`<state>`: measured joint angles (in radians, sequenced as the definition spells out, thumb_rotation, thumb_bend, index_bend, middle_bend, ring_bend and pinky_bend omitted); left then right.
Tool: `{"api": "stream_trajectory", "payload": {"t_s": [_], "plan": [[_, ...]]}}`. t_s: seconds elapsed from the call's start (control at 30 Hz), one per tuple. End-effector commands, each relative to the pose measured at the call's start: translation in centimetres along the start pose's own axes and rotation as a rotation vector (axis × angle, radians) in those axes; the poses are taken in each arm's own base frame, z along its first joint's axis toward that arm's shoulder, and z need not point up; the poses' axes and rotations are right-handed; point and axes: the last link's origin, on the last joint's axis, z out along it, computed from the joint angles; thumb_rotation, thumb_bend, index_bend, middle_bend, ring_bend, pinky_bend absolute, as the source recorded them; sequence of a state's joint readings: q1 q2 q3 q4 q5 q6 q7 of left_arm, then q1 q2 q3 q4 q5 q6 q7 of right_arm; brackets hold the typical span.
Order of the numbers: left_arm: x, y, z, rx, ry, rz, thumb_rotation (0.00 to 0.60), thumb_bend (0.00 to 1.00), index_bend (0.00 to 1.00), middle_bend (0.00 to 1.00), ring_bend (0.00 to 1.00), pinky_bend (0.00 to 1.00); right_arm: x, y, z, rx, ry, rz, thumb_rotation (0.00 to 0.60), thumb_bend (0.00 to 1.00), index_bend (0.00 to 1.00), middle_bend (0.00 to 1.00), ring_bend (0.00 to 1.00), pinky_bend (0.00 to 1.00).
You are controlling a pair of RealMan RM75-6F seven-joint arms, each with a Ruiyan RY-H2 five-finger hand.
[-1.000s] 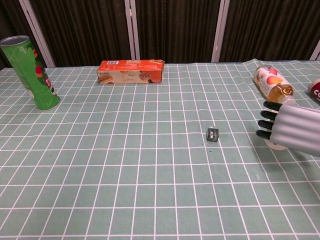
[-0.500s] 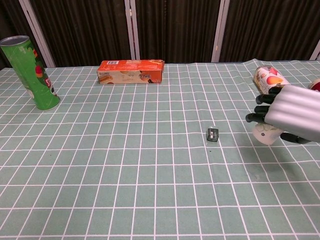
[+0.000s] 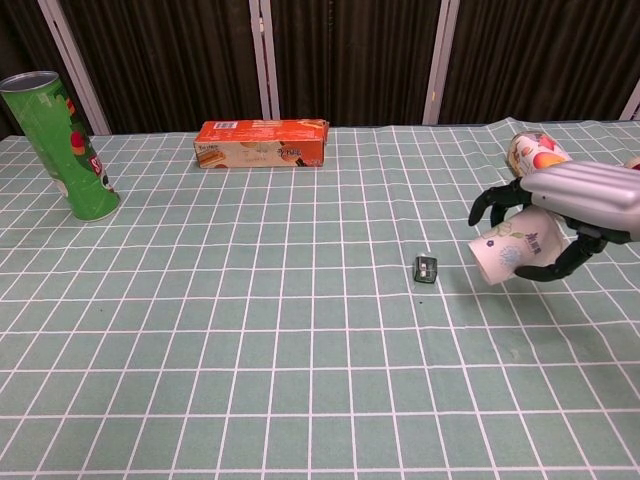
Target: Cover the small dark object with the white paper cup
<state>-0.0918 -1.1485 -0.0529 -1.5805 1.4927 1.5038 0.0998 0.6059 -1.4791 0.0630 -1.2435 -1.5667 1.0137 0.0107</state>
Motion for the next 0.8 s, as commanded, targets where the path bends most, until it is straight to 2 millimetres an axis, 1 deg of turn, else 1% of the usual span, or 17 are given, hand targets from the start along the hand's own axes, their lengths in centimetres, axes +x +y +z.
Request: {"api": "stream_trajectory", "payload": {"t_s": [0.03, 0.13, 0.17, 0.23, 0.27, 0.3, 0.37, 0.4, 0.47, 0.57, 0.63, 0.73, 0.8], "plan": [[0.0, -0.1, 0.0, 0.002, -0.001, -0.001, 0.600, 0.00, 0.00, 0.00, 0.00, 0.00, -0.4, 0.3, 0.3, -0.013, -0.021, 0.031, 0.600, 0.23, 0.27, 0.40, 0.23, 0.34], [0.0, -0.1, 0.1, 0.003, -0.004, -0.002, 0.600, 0.00, 0.00, 0.00, 0.00, 0.00, -0.6, 0.5, 0.3, -0.018, -0.028, 0.028, 0.600, 0.22, 0.27, 0.39, 0.22, 0.33], [0.0, 0.0, 0.1, 0.002, -0.005, -0.001, 0.600, 0.00, 0.00, 0.00, 0.00, 0.00, -0.7, 0.6, 0.4, -0.019, -0.032, 0.025, 0.600, 0.21, 0.26, 0.37, 0.20, 0.32], [-0.1, 0.0, 0.1, 0.000, -0.011, 0.000, 0.600, 0.00, 0.00, 0.00, 0.00, 0.00, -0.9, 0.7, 0.3, -0.020, -0.045, 0.023, 0.600, 0.12, 0.21, 0.30, 0.13, 0.29], [-0.2, 0.1, 0.1, 0.000, -0.013, 0.002, 0.600, 0.00, 0.00, 0.00, 0.00, 0.00, -1.0, 0.8, 0.2, -0.021, -0.056, 0.014, 0.600, 0.06, 0.16, 0.24, 0.08, 0.24], [-0.2, 0.0, 0.1, 0.001, -0.014, 0.004, 0.600, 0.00, 0.00, 0.00, 0.00, 0.00, -1.1, 0.9, 0.2, -0.024, -0.064, 0.003, 0.600, 0.01, 0.11, 0.18, 0.04, 0.17], [-0.2, 0.1, 0.1, 0.004, -0.015, 0.005, 0.600, 0.00, 0.00, 0.00, 0.00, 0.00, -1.2, 1.1, 0.0, -0.031, -0.083, -0.025, 0.600, 0.00, 0.06, 0.09, 0.00, 0.05], [-0.2, 0.1, 0.1, 0.005, -0.014, 0.005, 0.600, 0.00, 0.00, 0.00, 0.00, 0.00, -1.2, 1.1, -0.2, -0.036, -0.094, -0.038, 0.600, 0.00, 0.04, 0.05, 0.00, 0.01], [-0.2, 0.1, 0.1, 0.005, -0.014, 0.005, 0.600, 0.00, 0.00, 0.00, 0.00, 0.00, -0.9, 1.1, -0.4, -0.043, -0.097, -0.066, 0.600, 0.00, 0.02, 0.02, 0.00, 0.00], [-0.2, 0.1, 0.1, 0.005, -0.014, 0.004, 0.600, 0.00, 0.00, 0.00, 0.00, 0.00, -0.1, 0.5, -1.0, -0.039, -0.070, -0.138, 0.600, 0.00, 0.02, 0.01, 0.00, 0.00], [-0.2, 0.2, 0.0, 0.003, -0.014, 0.004, 0.600, 0.00, 0.00, 0.00, 0.00, 0.00, 0.3, -0.5, -1.7, -0.029, -0.058, -0.197, 0.600, 0.00, 0.02, 0.01, 0.00, 0.00], [-0.2, 0.2, -0.1, 0.000, -0.015, 0.005, 0.600, 0.00, 0.00, 0.00, 0.00, 0.00, 0.5, -2.3, -2.8, 0.004, -0.052, -0.357, 0.600, 0.00, 0.02, 0.01, 0.00, 0.00], [-0.2, 0.2, -0.1, 0.000, -0.015, 0.007, 0.600, 0.00, 0.00, 0.00, 0.00, 0.00, 0.4, -3.1, -3.1, 0.022, -0.047, -0.456, 0.600, 0.00, 0.02, 0.01, 0.00, 0.00]]}}
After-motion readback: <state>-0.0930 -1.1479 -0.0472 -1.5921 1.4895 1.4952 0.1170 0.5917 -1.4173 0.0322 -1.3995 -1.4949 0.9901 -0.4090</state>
